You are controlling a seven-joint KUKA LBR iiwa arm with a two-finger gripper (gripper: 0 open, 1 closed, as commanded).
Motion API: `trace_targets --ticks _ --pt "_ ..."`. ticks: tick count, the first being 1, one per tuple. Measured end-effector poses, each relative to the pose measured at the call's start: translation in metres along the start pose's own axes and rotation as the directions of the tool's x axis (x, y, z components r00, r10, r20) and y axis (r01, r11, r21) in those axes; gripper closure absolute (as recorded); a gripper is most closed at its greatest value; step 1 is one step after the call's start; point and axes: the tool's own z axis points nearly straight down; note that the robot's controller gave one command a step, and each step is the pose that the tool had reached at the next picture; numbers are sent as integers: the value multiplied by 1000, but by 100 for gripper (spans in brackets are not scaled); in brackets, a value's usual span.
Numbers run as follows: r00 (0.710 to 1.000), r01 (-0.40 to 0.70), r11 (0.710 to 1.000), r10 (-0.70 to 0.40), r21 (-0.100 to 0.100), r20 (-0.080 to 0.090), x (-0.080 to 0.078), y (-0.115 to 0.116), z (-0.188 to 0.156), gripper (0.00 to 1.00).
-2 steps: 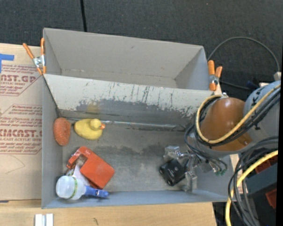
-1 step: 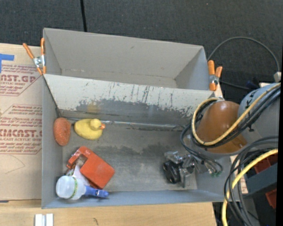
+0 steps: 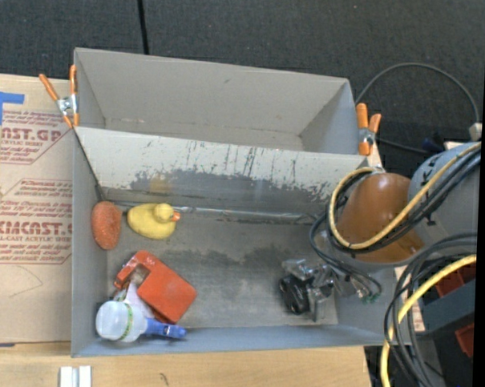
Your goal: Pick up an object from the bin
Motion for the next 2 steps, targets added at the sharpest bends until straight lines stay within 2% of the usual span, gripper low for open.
trace_targets --ticks 2 --pt "1000 -1 1000 1 -3 -6 1 1 -8 100"
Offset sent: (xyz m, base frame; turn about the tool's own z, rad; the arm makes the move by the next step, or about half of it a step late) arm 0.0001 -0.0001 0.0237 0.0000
